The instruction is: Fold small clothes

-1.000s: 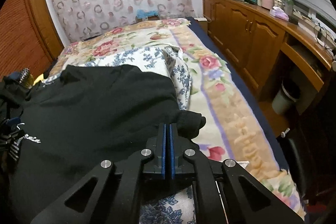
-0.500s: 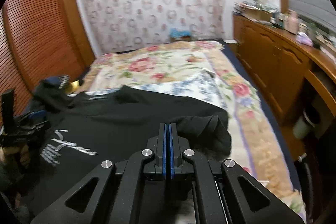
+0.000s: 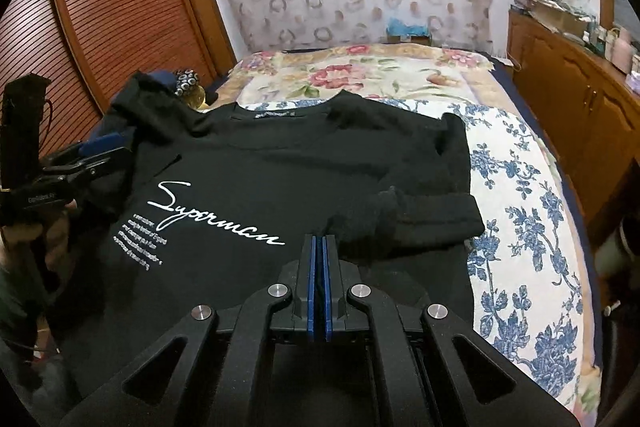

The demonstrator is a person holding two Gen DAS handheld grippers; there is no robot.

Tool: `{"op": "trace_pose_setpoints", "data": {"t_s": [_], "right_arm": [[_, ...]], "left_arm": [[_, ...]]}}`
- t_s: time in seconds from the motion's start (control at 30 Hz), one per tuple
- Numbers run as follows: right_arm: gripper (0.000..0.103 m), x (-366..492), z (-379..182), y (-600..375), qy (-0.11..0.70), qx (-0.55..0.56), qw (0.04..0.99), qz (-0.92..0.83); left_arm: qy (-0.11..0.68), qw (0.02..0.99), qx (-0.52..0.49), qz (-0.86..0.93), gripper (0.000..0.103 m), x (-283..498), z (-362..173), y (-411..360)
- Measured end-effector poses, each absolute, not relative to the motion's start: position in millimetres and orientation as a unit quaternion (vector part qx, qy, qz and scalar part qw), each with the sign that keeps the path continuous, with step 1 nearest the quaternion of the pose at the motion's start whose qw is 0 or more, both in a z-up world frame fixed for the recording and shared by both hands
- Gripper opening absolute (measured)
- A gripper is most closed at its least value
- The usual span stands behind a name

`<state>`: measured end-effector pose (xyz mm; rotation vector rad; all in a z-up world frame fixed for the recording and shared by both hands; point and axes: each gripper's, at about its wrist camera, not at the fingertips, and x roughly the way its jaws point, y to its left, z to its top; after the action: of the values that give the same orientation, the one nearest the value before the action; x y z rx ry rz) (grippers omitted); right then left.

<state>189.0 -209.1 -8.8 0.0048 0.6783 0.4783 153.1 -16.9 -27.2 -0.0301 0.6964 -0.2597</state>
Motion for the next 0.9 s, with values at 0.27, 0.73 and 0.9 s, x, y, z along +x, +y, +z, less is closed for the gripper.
{"op": "trace_pose_setpoints", "data": {"t_s": [0.27,0.73,0.9], "right_arm": [[0.044,194.9,10.9,-218.8,0.301,-0.001,0.929,0.213],[0.044,256.8,-14.6,-241.7,0.369,0.034,0.915,0.158],[0.012,260.6,-5.7,-226.7,0.361,0.009,0.917,0.170]], "left_arm": [[0.331,0.936,-0.007,-0.117,0.094,149.4,-20.3,-19.1],[0.338,0.934,-0.002,-0.113,0.094,147.2,-24.3,-18.6],[0.340,0.934,-0.003,-0.108,0.094,147.2,-25.2,-15.2]]}}
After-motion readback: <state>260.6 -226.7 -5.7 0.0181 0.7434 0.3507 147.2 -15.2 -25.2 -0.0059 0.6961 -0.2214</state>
